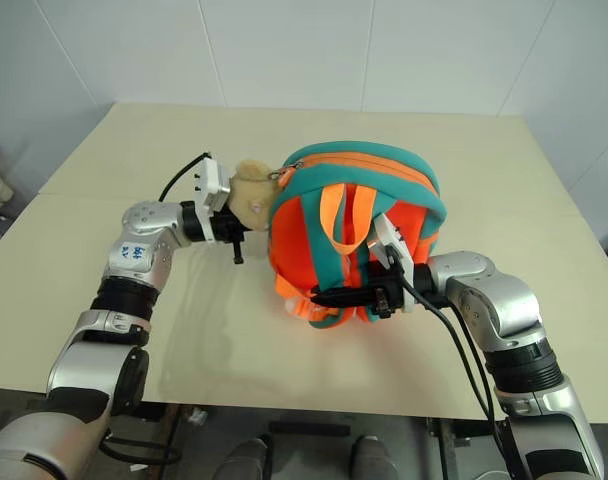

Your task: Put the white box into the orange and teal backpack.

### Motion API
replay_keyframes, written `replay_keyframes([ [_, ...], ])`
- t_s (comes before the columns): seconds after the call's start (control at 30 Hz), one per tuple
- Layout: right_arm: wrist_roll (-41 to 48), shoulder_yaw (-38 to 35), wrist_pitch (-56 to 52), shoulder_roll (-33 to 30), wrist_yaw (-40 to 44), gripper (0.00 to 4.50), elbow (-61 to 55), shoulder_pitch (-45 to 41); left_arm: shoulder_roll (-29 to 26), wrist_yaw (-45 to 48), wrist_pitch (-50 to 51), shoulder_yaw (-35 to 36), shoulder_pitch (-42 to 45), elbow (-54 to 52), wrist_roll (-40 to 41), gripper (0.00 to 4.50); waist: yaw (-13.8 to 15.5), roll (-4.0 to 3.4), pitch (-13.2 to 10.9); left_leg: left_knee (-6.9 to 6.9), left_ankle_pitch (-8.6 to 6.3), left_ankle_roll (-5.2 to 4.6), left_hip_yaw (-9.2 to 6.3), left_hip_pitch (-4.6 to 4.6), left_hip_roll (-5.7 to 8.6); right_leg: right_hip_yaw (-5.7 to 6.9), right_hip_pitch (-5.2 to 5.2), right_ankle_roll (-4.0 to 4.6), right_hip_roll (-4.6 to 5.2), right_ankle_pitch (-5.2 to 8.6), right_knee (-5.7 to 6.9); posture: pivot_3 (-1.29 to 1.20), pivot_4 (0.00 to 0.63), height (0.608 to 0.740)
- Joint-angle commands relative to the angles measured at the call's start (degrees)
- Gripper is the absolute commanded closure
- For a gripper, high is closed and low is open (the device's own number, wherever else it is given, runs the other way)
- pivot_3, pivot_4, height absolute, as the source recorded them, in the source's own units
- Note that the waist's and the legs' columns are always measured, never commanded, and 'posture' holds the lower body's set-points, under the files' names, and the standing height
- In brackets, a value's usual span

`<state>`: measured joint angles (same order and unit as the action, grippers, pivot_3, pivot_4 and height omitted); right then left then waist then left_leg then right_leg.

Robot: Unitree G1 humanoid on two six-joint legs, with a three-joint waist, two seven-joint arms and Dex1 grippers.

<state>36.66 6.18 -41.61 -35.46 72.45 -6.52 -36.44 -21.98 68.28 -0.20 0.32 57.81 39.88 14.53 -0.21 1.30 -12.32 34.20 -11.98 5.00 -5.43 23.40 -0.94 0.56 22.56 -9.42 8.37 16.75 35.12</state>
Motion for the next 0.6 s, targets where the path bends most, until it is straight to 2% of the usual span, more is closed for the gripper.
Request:
replay_keyframes([
  [0.03, 1.38, -0.77, -0.14, 0.56, -0.39, 4.23, -1.89, 0.22, 2.14, -0.96, -2.66, -2.08, 1.48, 1.05, -2.23, 4.47, 0.28, 0.01, 0.01, 0.00, 0.00, 0.00, 0.00, 0.00, 0.00, 0.00, -0.01, 0.00, 0.00, 0.00, 0.00, 0.00, 0.150, 0.740],
  [0.2, 1.63, -0.68, -0.15, 0.71, -0.84, 4.23, -1.89, 0.00, 1.57, -1.48, -2.79, -1.52, 1.60, 2.42, -2.69, 4.47, 0.21, 0.01, 0.01, 0.07, 0.00, 0.00, 0.00, 0.03, 0.01, 0.00, -0.04, -0.04, 0.00, -0.02, -0.02, 0.00, 0.150, 0.740],
  [0.33, 1.71, -0.75, -0.16, 0.70, -1.05, 4.23, -1.99, 0.19, -2.87, -0.19, 1.55, -0.78, 1.92, -1.61, -2.17, 4.47, -0.27, 0.01, 0.01, 0.06, 0.00, 0.00, 0.00, 0.01, 0.01, 0.00, -0.03, -0.04, 0.00, -0.02, 0.00, 0.00, 0.150, 0.740],
  [0.53, 1.71, -0.74, -0.05, 0.75, -1.23, 4.23, -1.97, 0.34, -10.53, 2.84, 7.83, 1.04, -0.27, -10.44, 0.57, 2.64, -0.46, 0.01, 0.01, 0.01, -0.01, -0.01, -0.01, 0.02, 0.00, -0.01, 0.00, -0.03, 0.00, -0.02, -0.02, 0.00, 0.150, 0.740],
  [0.6, 1.67, -0.78, -0.02, 0.70, -1.26, 4.23, -1.81, 0.32, -14.89, 4.78, 11.06, 2.49, -2.79, -15.83, 2.34, 2.01, -0.62, 0.00, 0.01, -0.02, -0.01, 0.00, 0.00, 0.02, 0.00, 0.00, 0.00, -0.03, 0.00, -0.02, -0.04, 0.00, 0.150, 0.740],
])
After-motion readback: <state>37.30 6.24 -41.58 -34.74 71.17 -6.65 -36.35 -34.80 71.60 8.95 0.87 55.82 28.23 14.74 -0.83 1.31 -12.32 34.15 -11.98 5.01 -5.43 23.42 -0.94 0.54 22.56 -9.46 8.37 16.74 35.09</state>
